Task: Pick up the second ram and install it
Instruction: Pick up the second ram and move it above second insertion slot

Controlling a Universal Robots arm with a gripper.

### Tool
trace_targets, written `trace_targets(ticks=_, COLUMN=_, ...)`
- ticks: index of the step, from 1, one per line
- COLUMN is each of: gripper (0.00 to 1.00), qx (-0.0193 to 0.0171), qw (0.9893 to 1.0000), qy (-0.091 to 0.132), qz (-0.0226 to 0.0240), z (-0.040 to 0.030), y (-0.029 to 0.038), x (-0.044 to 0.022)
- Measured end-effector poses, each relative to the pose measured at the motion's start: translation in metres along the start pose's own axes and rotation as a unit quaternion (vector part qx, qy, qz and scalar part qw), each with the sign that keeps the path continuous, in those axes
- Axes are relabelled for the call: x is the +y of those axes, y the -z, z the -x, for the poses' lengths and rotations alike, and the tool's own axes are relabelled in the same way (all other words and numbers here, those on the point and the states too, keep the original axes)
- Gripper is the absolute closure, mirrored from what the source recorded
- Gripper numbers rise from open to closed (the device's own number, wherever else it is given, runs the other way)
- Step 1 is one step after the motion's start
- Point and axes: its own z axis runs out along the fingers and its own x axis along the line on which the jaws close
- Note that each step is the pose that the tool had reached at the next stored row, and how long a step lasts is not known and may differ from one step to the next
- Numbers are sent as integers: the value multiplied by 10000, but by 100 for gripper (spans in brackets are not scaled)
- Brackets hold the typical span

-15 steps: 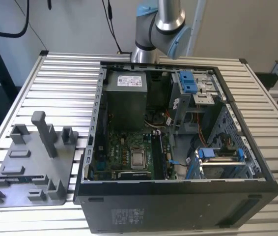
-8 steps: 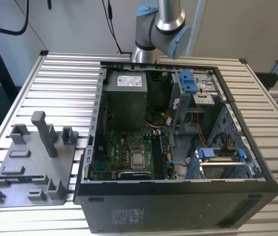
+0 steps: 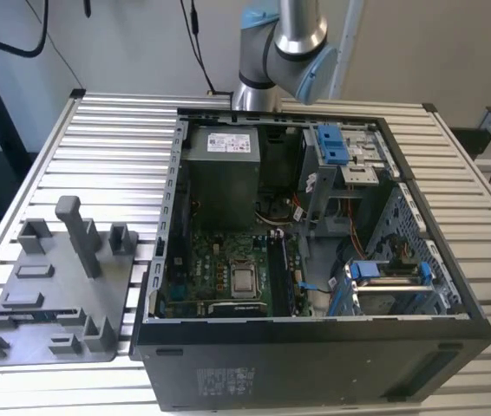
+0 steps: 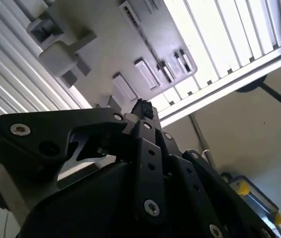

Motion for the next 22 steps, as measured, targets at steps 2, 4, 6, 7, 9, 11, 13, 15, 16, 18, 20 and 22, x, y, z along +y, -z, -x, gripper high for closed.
trace_targets(ticks=2, gripper=89, qx=11, qw=9999, qy=151, qz=-5, z=0, y=0, x=-1)
trace_targets(ticks=4, gripper=89, qx=23, qw=9996, qy=267, qz=-16, z=0, y=0, x=-1)
trace_targets(ticks=6, gripper=89, qx=32, qw=9992, qy=386, qz=-21, z=0, y=-1, x=0)
trace_targets(ticks=7, gripper=89, qx=36, qw=9989, qy=459, qz=-21, z=0, y=-1, x=0)
trace_targets(ticks=9, gripper=89, qx=43, qw=9980, qy=628, qz=-19, z=0, y=-2, x=0)
trace_targets(ticks=11, gripper=89, qx=52, qw=9968, qy=797, qz=-18, z=-1, y=-3, x=0)
trace_targets(ticks=13, gripper=89, qx=59, qw=9953, qy=968, qz=-15, z=0, y=-3, x=0)
trace_targets(ticks=15, gripper=89, qx=67, qw=9933, qy=1153, qz=-11, z=0, y=-5, x=0)
trace_targets(ticks=16, gripper=89, qx=71, qw=9923, qy=1240, qz=-10, z=0, y=-5, x=0)
trace_targets(ticks=18, gripper=89, qx=79, qw=9899, qy=1418, qz=-6, z=0, y=-5, x=0)
trace_targets(ticks=20, gripper=89, qx=86, qw=9870, qy=1603, qz=-2, z=0, y=-6, x=0)
trace_targets(ticks=22, gripper=89, qx=93, qw=9840, qy=1780, qz=1, z=0, y=-6, x=0)
